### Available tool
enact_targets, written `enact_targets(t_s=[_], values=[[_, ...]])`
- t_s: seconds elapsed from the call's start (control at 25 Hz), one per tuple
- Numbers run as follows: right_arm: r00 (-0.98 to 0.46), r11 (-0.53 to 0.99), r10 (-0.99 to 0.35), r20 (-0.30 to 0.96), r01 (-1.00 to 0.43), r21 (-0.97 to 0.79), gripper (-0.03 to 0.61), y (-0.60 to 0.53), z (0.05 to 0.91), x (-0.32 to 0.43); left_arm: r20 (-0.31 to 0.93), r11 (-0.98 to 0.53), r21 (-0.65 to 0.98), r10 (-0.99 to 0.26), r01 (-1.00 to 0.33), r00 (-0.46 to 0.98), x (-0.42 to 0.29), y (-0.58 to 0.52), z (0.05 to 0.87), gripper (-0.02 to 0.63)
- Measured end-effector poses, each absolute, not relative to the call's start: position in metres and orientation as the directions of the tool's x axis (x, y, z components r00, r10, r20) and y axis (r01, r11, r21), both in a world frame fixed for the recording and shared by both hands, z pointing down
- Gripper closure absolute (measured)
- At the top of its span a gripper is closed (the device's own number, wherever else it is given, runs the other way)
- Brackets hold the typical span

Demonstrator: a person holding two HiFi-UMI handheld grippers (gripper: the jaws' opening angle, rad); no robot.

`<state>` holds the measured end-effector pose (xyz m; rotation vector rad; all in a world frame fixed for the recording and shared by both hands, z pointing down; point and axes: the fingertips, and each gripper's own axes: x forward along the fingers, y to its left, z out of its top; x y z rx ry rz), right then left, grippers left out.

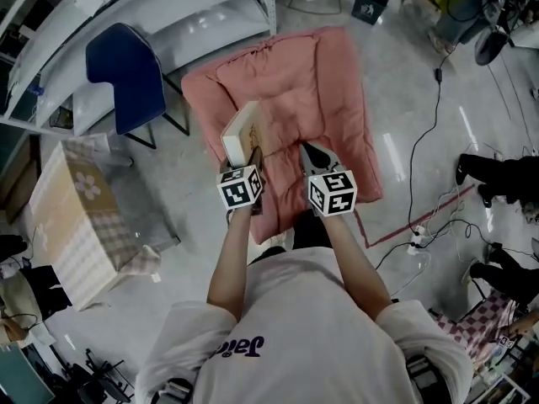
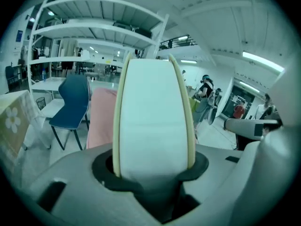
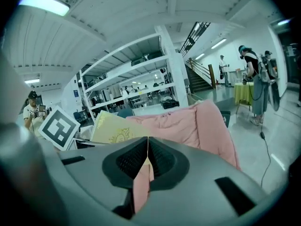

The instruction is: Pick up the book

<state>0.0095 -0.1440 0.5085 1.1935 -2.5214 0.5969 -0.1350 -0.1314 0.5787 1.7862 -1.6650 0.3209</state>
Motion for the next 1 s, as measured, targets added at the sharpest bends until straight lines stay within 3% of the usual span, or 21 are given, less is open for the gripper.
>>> enact_targets(t_s=[0.28,0.6,1.0], values=[[-0.63,0.614,-0.739,0.239,-0.776,-0.147,0.565,-0.138,0.41,-0.009,0.342,-0.021,0.249,-0.933,-0.968,0.108,-0.145,-0.118,0.451,0.387],[-0.627,0.624,-0.778,0.048,-0.779,-0.065,0.565,-0.114,0.319,-0.021,0.089,-0.024,0.11,-0.995,-0.994,0.034,-0.154,-0.084,0.339,0.388],[-0.632,0.631,-0.775,-0.034,-0.775,0.03,0.566,-0.094,0.281,-0.028,-0.032,0.012,0.057,-0.999,-0.998,-0.013,-0.157,-0.059,0.303,0.388]])
